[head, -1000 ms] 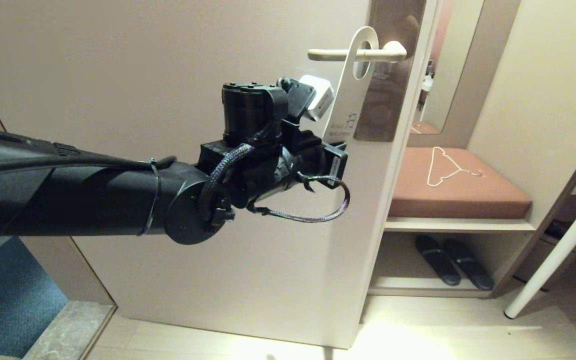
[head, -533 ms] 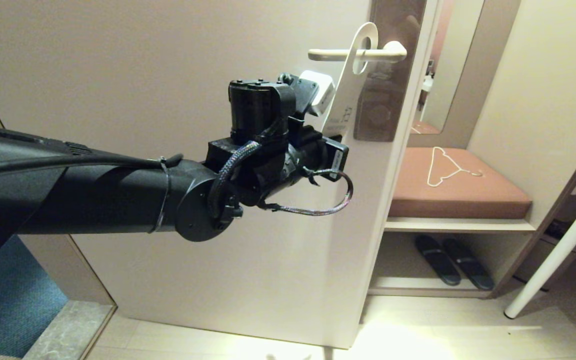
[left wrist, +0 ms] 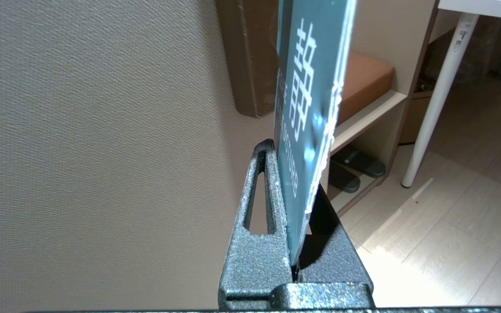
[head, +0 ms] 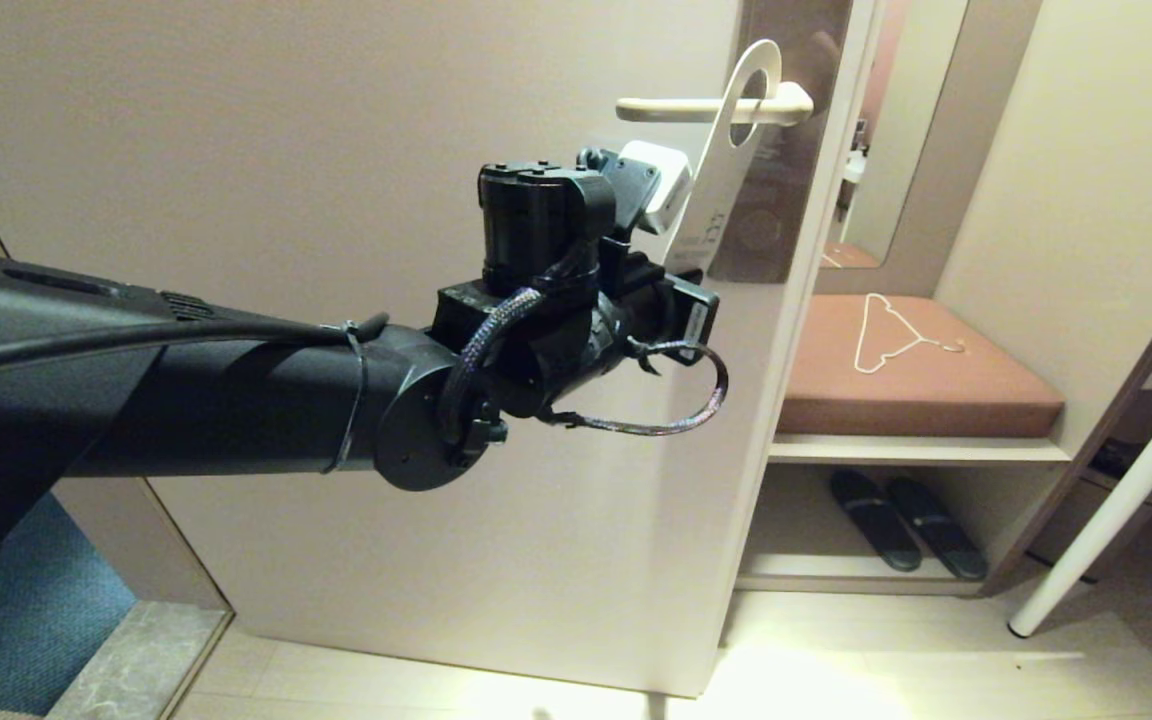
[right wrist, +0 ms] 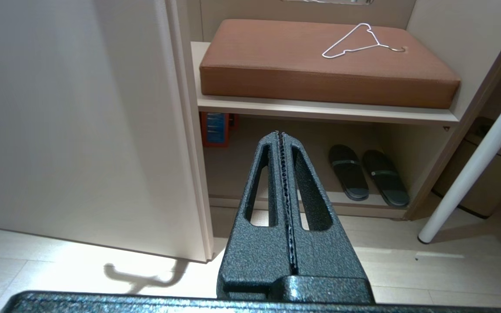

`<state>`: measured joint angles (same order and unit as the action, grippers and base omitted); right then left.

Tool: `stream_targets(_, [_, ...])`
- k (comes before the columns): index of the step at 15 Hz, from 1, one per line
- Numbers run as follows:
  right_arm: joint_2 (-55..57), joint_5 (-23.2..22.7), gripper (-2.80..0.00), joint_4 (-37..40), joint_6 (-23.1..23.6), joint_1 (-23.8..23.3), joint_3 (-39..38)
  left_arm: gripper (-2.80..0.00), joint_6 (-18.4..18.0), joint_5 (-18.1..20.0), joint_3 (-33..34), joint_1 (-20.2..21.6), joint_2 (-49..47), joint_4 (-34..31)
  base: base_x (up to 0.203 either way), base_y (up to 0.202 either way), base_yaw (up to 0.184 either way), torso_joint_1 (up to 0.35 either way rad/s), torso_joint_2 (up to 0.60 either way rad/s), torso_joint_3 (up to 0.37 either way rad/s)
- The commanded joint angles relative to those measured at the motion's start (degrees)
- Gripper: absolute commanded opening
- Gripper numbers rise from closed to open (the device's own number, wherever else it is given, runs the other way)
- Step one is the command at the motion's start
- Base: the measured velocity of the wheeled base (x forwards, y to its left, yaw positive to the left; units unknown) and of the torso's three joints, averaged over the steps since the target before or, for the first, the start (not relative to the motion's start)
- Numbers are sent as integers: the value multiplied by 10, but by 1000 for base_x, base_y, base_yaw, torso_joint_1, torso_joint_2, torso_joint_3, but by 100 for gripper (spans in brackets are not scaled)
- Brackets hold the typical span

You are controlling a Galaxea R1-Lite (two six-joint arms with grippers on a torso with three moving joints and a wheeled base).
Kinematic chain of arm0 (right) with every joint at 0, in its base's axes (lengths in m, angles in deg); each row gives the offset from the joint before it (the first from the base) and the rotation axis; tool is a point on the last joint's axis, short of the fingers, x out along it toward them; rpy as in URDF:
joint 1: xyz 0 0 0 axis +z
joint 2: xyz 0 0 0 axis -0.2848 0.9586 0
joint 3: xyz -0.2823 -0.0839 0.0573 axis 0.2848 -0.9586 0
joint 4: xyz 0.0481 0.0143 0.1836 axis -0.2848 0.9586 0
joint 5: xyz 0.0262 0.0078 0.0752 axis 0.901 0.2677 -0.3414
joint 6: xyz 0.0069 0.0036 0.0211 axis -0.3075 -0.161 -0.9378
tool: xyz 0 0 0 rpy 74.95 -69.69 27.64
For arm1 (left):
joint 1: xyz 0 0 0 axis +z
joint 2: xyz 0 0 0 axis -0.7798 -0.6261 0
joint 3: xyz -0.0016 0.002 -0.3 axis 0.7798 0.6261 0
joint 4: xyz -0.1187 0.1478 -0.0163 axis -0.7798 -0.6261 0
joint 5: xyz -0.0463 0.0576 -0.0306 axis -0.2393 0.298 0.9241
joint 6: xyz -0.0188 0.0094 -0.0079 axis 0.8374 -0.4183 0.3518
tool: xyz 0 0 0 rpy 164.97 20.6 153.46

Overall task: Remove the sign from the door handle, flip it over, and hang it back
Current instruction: Hang the sign back with the other side facing out

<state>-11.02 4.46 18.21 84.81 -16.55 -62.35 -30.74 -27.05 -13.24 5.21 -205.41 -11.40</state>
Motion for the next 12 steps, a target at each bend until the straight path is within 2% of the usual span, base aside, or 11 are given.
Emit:
stream_targets(1, [0,0,-280,0,0,0,0,-280,-1,0,0,-4,-1,1,0,0,0,0,0,0])
stream_targets(6, [0,0,-280,0,0,0,0,-280,-2,0,0,-10,-5,2,0,0,0,0,0,0])
stream_targets(7, [0,0,-280,0,0,0,0,0,-1,1,0,-10,-4,5,0,0,0,0,0,0])
stream_targets(12, [0,0,-280,0,-1,0,0,0,6,7,3,-13,-2,29,0,0,0,0,0,0])
